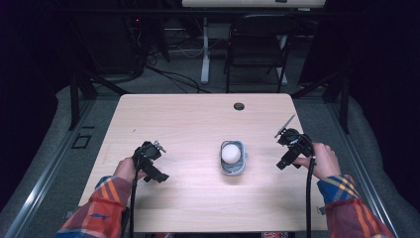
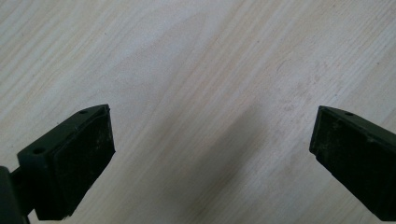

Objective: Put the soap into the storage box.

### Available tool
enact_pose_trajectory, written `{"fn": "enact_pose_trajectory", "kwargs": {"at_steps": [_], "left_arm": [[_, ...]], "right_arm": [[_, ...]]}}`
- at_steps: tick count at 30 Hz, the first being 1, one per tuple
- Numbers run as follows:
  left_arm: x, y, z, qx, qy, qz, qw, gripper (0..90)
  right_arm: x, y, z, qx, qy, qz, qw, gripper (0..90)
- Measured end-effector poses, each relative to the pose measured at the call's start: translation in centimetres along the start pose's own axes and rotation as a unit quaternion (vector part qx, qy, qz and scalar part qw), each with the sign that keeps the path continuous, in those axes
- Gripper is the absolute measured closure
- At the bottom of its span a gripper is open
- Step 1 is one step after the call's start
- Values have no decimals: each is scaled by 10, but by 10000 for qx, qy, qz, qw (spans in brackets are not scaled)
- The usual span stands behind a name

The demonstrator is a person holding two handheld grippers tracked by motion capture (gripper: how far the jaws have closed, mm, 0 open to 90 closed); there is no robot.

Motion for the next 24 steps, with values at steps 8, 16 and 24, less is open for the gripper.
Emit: {"fn": "enact_pose_trajectory", "kwargs": {"at_steps": [8,16,24], "left_arm": [[0,0,0,6,-11,7,10000,0],[-1,0,0,0,-28,9,10000,0],[-2,0,1,0,-47,1,10000,0]], "right_arm": [[-6,-8,-24,-47,-199,-25,9998,69],[-9,-23,-44,-209,-323,-58,9992,52],[-16,-44,-65,427,-330,-40,9985,34]]}}
Point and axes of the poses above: each handheld gripper's, and its own axes: y roughly backward along the jaws, z roughly out of its top, x roughly to its left, the point moved 10 cm from there along -y, roughly forward along the jaws, and after that the axes turned 11 degrees about z, right-handed, at the moved point
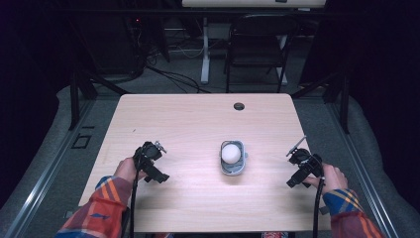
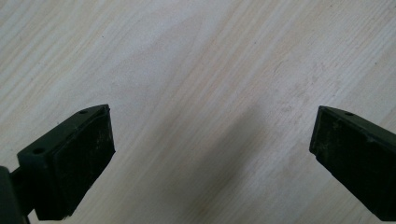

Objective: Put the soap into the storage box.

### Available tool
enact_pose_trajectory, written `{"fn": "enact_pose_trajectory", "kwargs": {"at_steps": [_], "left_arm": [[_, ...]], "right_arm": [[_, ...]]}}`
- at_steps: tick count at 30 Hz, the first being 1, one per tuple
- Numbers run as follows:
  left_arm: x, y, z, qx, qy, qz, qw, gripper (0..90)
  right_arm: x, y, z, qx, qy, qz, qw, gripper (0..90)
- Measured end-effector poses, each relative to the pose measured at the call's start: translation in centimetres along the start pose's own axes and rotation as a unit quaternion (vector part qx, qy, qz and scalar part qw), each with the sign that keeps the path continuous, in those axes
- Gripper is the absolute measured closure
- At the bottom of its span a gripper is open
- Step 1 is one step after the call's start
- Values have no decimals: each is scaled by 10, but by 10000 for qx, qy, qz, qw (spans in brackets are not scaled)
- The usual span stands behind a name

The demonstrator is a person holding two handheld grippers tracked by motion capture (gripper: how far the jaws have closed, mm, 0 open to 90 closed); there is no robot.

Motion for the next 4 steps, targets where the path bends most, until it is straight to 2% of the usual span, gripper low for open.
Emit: {"fn": "enact_pose_trajectory", "kwargs": {"at_steps": [1,2,3,4], "left_arm": [[0,0,0,-16,0,-10,10000,0],[0,0,0,-20,2,6,10000,0],[1,0,0,-45,28,21,10000,0],[2,0,0,-47,24,40,10000,0]], "right_arm": [[2,-4,2,-178,-110,64,9998,33],[-1,-3,0,3,-4,9,10000,33],[4,-12,7,-594,-284,72,9978,32],[4,-12,7,-547,-244,16,9982,29]]}}
Point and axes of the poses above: each handheld gripper's, and its own axes: y roughly backward along the jaws, z roughly out of its top, x roughly to its left, the point moved 10 cm from there along -y, roughly forward along the jaws, and after that the axes turned 11 degrees about z, right-handed, at the moved point
